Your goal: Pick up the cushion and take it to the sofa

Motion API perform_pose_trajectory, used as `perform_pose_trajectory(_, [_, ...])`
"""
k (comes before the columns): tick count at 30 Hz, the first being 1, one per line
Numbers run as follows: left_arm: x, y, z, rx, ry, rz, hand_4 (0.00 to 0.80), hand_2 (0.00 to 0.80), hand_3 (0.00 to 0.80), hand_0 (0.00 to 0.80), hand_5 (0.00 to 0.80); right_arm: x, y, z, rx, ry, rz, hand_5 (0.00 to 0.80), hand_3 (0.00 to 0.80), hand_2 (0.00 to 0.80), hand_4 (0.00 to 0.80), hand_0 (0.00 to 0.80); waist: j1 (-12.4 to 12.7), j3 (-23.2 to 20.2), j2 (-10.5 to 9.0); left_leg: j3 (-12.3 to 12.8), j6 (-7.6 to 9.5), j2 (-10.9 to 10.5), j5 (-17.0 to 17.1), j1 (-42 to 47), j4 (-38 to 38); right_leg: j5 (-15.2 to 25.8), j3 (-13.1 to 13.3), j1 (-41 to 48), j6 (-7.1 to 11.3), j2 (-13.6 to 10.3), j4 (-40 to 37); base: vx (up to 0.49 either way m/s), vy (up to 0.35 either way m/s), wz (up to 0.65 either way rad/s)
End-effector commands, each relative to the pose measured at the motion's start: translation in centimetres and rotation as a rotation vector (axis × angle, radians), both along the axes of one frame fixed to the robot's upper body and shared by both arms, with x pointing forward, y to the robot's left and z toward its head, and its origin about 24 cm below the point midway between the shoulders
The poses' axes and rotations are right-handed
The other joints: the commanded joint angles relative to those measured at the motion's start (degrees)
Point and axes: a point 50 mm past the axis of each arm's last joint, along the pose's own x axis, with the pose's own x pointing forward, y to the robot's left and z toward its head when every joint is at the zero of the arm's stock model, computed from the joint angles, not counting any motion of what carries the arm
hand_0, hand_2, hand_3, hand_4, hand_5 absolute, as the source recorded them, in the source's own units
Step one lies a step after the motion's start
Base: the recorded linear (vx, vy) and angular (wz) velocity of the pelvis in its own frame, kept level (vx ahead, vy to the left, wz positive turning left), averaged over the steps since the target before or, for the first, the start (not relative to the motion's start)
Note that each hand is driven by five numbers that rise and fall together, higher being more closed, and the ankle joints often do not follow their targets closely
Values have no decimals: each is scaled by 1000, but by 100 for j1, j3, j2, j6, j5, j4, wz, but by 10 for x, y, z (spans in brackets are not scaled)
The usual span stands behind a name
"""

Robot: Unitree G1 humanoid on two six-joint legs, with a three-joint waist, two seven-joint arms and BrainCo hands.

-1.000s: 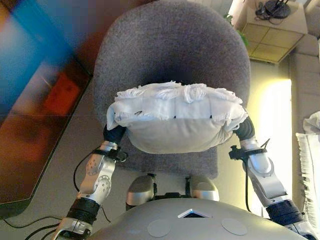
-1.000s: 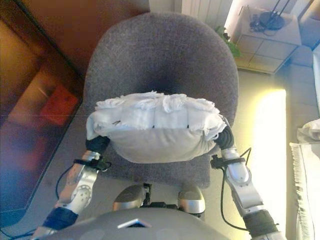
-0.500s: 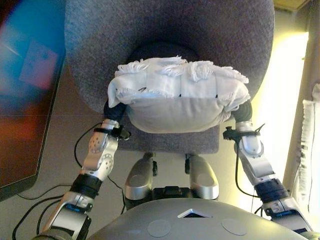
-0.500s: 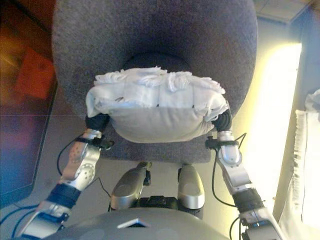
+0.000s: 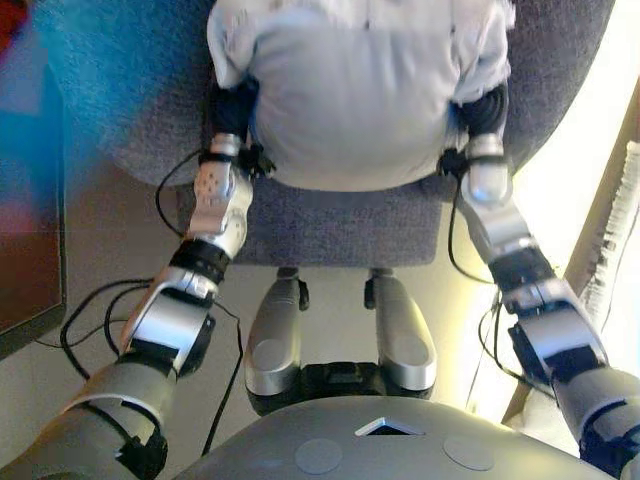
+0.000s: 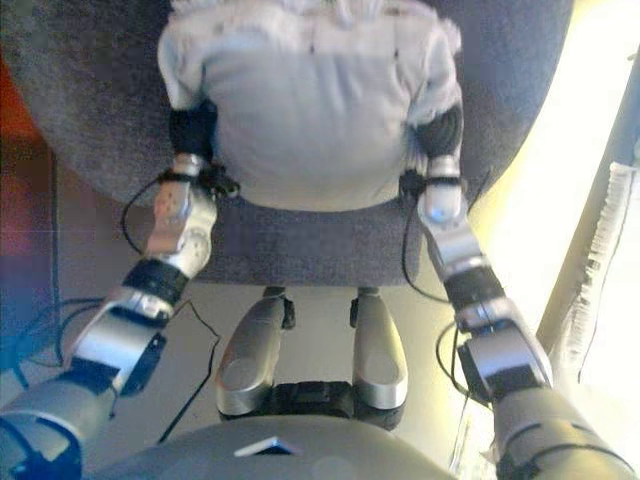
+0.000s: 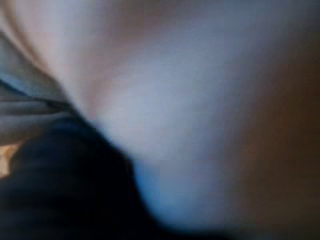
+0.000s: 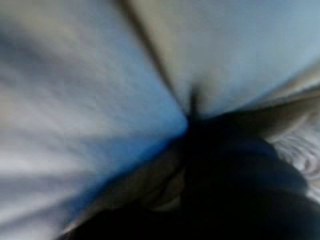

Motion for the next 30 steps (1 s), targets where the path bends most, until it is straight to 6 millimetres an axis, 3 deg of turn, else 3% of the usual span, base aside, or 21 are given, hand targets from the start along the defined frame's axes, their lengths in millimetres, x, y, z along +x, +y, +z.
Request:
perform_pose_trajectory(1, [8,-58,28,103,-61,-110,800,800,800,800,800,12,37,17,-13,25,102,800,800,800,800,800,-64,165,-143,57,-303,-2,-507,-607,503,58,-88,-549,262,-227,179,0,0,0])
perform_pose_trajectory(2, [12,-55,30,109,-39,-80,794,794,794,794,794,17,32,18,-27,47,80,800,800,800,800,800,-58,165,-126,66,-319,6,-458,-664,456,86,-102,-622,262,-222,170,0,0,0])
perform_pose_trajectory(3, [16,-52,30,108,-11,-54,445,445,445,445,445,22,27,21,-44,54,63,800,800,800,800,800,-54,165,-106,69,-331,13,-425,-703,404,102,-119,-684,263,-219,158,0,0,0])
perform_pose_trajectory(4, [20,-47,28,107,20,-28,0,0,0,0,0,26,24,23,-48,67,49,618,618,618,618,618,-51,165,-90,65,-337,14,-410,-710,363,106,-129,-724,263,-211,157,29,11,3])
perform_pose_trajectory(5, [22,-42,26,99,49,-12,0,0,0,0,0,28,20,25,-41,85,32,0,0,0,0,0,-46,165,-78,59,-347,15,-403,-699,335,104,-137,-746,265,-205,167,36,0,4])
perform_pose_trajectory(7, [24,-32,23,119,75,16,0,0,0,0,0,31,8,28,-16,93,-18,0,0,0,0,0,-24,165,-54,49,-366,15,-389,-694,291,104,-165,-781,270,-205,168,14,-5,2])
perform_pose_trajectory(10, [25,-1,21,129,85,114,0,0,0,0,0,29,-21,29,16,91,-98,0,0,0,0,0,12,165,-9,74,-402,18,-349,-680,242,113,-231,-792,283,-220,146,8,-25,5])
perform_pose_trajectory(15, [12,80,2,1,173,341,0,0,0,0,0,13,-79,25,144,49,-275,0,0,0,0,0,24,165,138,66,-446,14,-420,-657,354,20,-334,-797,293,-271,235,2,-6,2])
perform_pose_trajectory(20, [-18,158,-19,-216,233,595,0,0,0,0,0,-7,-112,25,170,-22,-393,0,0,0,0,0,-14,165,292,52,-477,5,-491,-670,444,-78,-387,-862,274,-307,335,-16,38,5])
perform_pose_trajectory(24, [-41,178,-50,-172,339,595,0,0,0,0,0,-25,-136,14,183,-33,-479,0,0,0,0,0,15,165,336,22,-458,-6,-534,-590,406,-101,-427,-811,261,-320,308,-34,-9,6])
perform_pose_trajectory(30, [-110,227,-112,-318,547,802,0,0,0,0,0,-63,-173,-13,161,-14,-616,0,0,0,0,0,65,163,377,-31,-441,-44,-624,-130,309,-184,-486,-379,262,-328,227,-26,-9,6])
